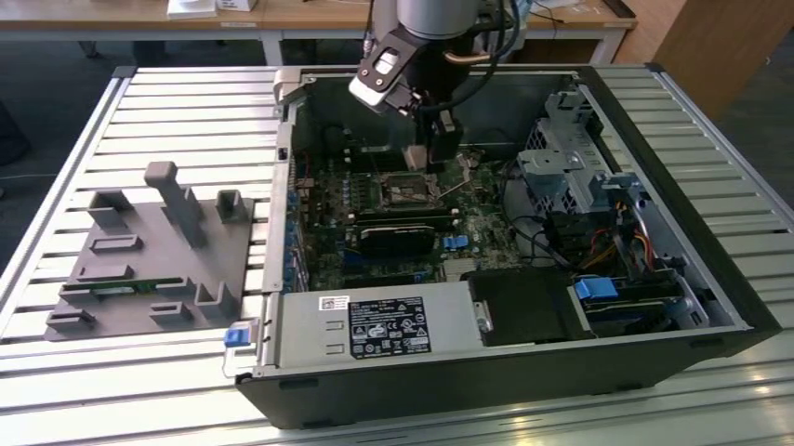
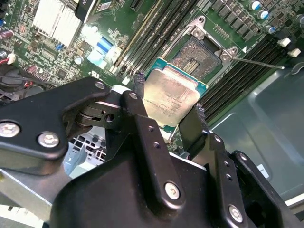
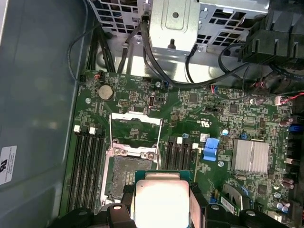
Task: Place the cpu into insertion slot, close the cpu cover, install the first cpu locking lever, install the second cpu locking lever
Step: 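Place the cpu into insertion slot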
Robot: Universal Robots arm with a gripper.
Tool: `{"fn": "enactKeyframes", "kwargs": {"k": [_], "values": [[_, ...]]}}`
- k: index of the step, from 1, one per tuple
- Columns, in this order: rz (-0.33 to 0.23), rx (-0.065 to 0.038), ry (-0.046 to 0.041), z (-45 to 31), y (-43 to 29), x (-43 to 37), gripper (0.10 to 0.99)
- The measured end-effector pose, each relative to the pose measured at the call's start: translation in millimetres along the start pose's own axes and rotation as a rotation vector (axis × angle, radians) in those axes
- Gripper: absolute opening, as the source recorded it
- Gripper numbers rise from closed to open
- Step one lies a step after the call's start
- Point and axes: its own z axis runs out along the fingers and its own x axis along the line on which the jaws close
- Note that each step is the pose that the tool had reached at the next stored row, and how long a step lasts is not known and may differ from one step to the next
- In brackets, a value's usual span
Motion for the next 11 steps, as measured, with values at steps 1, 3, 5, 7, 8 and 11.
{"fn": "enactKeyframes", "kwargs": {"k": [1,3,5,7,8,11], "values": [[0.000,0.000,0.0001,1.0,-0.1,0.0,0.537],[0.000,0.000,0.0002,3.0,-0.2,0.1,0.537],[0.000,0.000,0.0001,5.7,-0.4,0.4,0.537],[0.000,0.000,0.0000,9.1,-0.6,0.8,0.537],[0.000,0.000,-0.0001,10.9,-0.7,0.9,0.537],[0.001,0.000,-0.0001,15.4,-0.9,1.8,0.537]]}}
